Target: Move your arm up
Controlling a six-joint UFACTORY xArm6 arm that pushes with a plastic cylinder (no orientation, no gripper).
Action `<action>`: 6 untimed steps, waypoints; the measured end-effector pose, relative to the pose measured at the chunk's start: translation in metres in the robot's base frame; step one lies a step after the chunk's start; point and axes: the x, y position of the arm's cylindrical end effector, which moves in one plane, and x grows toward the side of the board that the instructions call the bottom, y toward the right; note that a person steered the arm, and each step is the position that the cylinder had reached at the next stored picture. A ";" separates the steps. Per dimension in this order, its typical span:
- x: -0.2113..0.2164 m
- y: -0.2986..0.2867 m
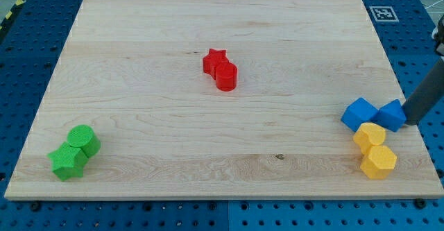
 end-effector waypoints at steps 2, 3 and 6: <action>0.006 -0.025; 0.008 -0.033; -0.034 0.030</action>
